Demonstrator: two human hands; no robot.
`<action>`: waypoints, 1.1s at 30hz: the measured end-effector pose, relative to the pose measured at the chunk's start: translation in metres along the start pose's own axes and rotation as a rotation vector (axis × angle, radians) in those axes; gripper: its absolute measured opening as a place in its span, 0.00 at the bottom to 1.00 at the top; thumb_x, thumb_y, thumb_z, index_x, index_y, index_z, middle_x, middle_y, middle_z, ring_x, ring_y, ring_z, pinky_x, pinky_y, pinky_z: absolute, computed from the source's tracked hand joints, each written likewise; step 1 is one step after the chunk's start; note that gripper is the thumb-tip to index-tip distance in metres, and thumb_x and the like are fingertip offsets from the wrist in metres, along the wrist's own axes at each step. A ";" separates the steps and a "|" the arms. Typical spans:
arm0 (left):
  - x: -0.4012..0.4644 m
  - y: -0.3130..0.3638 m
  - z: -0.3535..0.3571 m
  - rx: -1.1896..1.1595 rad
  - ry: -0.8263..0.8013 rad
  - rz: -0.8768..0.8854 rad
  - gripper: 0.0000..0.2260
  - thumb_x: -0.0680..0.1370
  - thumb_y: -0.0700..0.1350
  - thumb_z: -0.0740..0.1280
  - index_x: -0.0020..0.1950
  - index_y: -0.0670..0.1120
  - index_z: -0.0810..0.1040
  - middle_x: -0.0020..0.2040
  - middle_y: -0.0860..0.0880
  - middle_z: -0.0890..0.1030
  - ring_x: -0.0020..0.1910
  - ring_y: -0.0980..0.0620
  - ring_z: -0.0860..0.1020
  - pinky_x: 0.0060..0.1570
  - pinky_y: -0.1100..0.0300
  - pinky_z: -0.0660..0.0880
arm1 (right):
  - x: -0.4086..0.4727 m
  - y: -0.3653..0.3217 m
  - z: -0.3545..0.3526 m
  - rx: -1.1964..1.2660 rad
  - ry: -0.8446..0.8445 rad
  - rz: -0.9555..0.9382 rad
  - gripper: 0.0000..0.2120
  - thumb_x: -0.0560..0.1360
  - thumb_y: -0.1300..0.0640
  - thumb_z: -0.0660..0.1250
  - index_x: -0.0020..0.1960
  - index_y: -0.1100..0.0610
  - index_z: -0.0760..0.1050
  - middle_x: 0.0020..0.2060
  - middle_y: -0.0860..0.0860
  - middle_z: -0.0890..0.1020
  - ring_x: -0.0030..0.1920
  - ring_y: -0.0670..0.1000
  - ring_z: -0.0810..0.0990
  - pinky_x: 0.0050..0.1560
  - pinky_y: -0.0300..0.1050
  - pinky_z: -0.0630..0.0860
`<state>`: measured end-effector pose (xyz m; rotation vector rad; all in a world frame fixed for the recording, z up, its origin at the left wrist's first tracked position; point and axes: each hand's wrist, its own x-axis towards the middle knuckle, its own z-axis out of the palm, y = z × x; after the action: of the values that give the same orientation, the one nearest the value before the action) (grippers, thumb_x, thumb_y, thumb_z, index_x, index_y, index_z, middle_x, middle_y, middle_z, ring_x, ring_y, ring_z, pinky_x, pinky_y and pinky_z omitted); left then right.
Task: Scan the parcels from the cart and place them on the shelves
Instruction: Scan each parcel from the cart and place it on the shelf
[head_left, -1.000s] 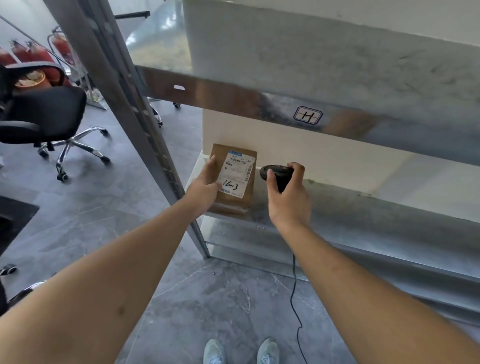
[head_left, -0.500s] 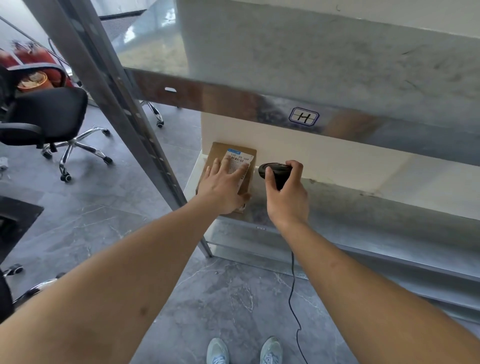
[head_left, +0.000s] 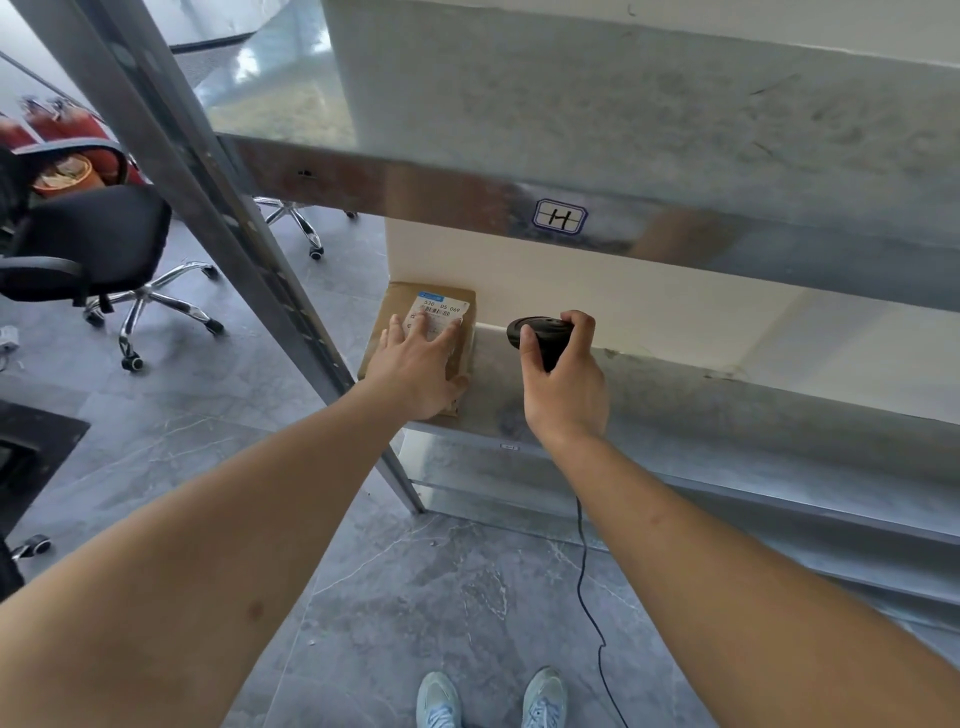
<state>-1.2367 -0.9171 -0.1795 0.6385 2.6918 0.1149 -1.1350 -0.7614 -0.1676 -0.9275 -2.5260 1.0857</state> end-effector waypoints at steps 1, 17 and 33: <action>-0.003 0.003 -0.002 0.001 0.015 0.019 0.38 0.83 0.62 0.63 0.86 0.55 0.45 0.86 0.39 0.47 0.83 0.32 0.47 0.81 0.41 0.49 | -0.001 0.001 -0.003 0.001 0.003 -0.002 0.21 0.84 0.37 0.60 0.70 0.47 0.61 0.56 0.54 0.84 0.52 0.59 0.84 0.43 0.55 0.82; -0.094 0.098 -0.035 0.074 0.199 0.172 0.24 0.83 0.57 0.62 0.77 0.48 0.68 0.76 0.44 0.69 0.76 0.37 0.65 0.72 0.41 0.67 | -0.054 0.029 -0.102 0.128 0.064 0.011 0.21 0.84 0.38 0.59 0.72 0.45 0.61 0.57 0.53 0.82 0.52 0.59 0.81 0.46 0.50 0.71; -0.206 0.231 -0.067 0.244 0.249 0.653 0.25 0.83 0.59 0.60 0.78 0.50 0.68 0.74 0.44 0.72 0.71 0.38 0.71 0.69 0.45 0.69 | -0.199 0.060 -0.253 0.090 0.542 0.143 0.20 0.84 0.38 0.59 0.71 0.45 0.61 0.51 0.49 0.81 0.48 0.57 0.81 0.46 0.53 0.78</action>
<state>-0.9947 -0.8029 -0.0108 1.6581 2.6288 0.0335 -0.8425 -0.7133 -0.0291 -1.2002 -1.9813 0.8318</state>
